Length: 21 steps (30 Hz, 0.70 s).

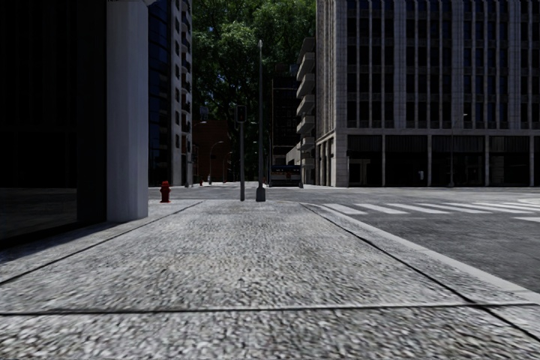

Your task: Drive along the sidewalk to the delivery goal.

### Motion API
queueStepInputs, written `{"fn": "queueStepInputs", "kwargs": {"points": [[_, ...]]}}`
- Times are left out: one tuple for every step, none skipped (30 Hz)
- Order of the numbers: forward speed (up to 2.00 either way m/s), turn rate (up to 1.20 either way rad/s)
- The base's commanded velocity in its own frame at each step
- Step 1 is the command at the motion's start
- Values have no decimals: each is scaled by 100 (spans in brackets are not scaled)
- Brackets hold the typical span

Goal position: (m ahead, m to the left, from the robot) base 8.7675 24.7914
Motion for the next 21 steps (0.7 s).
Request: {"fn": "queueStepInputs", "kwargs": {"points": [[200, 0], [200, 0], [200, 0], [200, 0], [200, 0], [200, 0], [200, 0], [200, 0], [200, 0], [200, 0], [200, 0], [200, 0], [200, 0], [200, 0], [200, 0], [200, 0], [200, 0], [200, 0], [200, 0], [200, 0], [200, 2]]}}
